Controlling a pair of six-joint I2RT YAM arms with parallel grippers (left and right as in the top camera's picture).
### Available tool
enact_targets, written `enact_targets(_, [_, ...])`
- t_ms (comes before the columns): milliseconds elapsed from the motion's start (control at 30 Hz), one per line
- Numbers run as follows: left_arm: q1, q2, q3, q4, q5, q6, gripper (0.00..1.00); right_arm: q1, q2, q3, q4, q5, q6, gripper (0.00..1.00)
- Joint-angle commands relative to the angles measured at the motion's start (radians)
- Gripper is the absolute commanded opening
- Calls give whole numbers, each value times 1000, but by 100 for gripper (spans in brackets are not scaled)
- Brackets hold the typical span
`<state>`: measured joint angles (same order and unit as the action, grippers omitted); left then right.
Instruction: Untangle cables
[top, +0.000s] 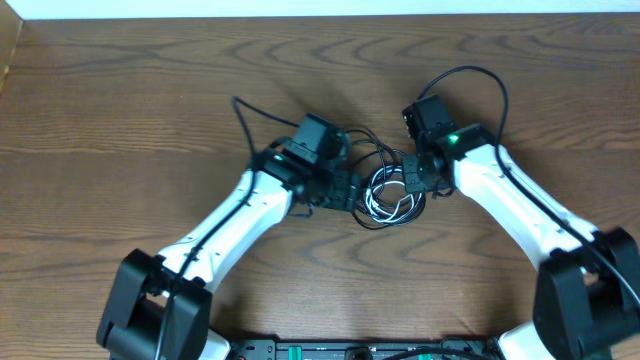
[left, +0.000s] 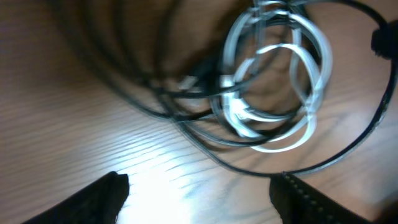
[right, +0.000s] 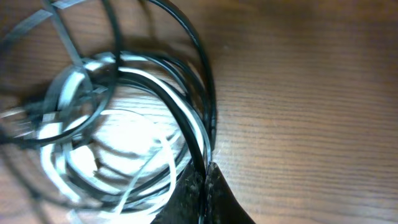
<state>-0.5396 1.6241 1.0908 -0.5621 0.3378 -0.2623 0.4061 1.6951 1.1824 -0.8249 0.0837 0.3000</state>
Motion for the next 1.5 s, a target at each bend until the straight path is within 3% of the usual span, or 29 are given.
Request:
enact_targets(0, [-34,31,0,56,29,21,83,0,-27,0,-18,-20,-8,1])
enact_targets(333, [-75,185,-1,229,11,61,85,-5,-24,0,-78,0,14,1])
enact_targets(567, [-115,247,-1,261,12,202,80,-19,-24,0,-89,0,27,1])
enact_targets(667, [-124,251,-1,259,-70,229,66,-19,-24,0,-90,-1,38,1])
enact_targets(700, [-124,251,0,257,-132,229,43,-19,-24,0,-95,0,44,1])
enact_targets(733, [-124,251,0,254,-157,229,33,-19,-24,0,-96,0,44,1])
enact_targets(833, [-123,248,0,245,-197,229,10,-20,-24,0,-103,3,44,1])
enact_targets(867, [-123,245,0,241,-201,229,8,-20,-24,0,-104,7,44,1])
enact_targets(1133, [-66,110,2,214,-201,227,8,-75,-24,0,-138,108,98,1])
enact_targets(1300, [29,-16,2,197,-215,155,7,-152,-24,0,-162,104,102,1])
enact_targets(1467, [48,-42,2,217,-36,139,8,-186,-24,0,-161,-55,92,1])
